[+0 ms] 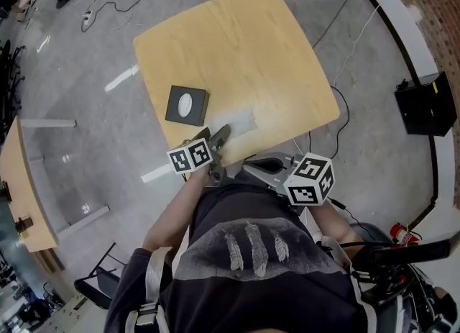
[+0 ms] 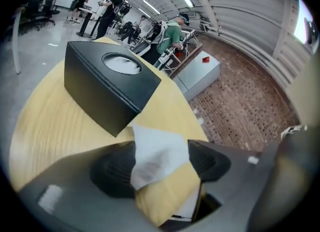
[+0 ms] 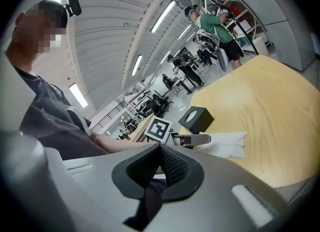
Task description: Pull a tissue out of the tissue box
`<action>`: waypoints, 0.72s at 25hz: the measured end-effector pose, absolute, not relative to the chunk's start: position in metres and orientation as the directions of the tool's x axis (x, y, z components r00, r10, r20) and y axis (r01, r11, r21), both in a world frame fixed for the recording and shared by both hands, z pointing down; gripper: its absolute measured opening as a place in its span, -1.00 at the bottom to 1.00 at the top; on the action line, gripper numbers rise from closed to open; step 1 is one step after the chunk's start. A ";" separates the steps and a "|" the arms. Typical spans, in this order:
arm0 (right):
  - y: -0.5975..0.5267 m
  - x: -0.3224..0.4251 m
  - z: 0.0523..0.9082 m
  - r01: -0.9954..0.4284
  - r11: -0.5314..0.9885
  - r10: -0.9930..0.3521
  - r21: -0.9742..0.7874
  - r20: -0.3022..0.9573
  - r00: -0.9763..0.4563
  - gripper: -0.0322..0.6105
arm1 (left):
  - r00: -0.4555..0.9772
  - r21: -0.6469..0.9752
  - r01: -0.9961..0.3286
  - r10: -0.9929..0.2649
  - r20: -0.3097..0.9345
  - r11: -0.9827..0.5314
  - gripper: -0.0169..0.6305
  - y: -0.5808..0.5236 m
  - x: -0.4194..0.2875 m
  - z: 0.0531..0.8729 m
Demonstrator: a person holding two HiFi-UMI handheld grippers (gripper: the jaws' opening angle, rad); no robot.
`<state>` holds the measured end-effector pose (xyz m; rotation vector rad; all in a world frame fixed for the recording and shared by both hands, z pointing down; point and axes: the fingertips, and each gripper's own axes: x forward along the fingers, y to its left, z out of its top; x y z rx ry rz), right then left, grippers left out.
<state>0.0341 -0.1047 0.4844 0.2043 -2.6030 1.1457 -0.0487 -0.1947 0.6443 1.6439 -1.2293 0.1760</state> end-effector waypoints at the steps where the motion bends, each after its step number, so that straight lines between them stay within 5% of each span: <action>1: -0.105 0.034 0.485 -0.240 0.673 -0.009 -0.700 0.316 -0.949 -0.90 | 0.476 0.636 -0.770 -0.616 0.627 0.052 0.11 -0.194 -0.046 0.644; 5: -0.106 0.026 0.495 -0.241 0.679 0.008 -0.693 0.336 -0.942 -0.90 | 0.492 0.617 -0.787 -0.591 0.640 0.013 0.31 -0.192 -0.046 0.639; 9: -0.123 0.028 0.523 -0.315 0.700 -0.012 -0.641 0.430 -0.903 -0.90 | 0.494 0.601 -0.799 -0.588 0.640 -0.017 0.34 -0.189 -0.050 0.632; 18: -0.140 0.032 0.523 -0.362 0.669 -0.069 -0.649 0.431 -0.900 -0.90 | 0.444 0.483 -0.865 -0.662 0.604 -0.139 0.37 -0.184 -0.073 0.591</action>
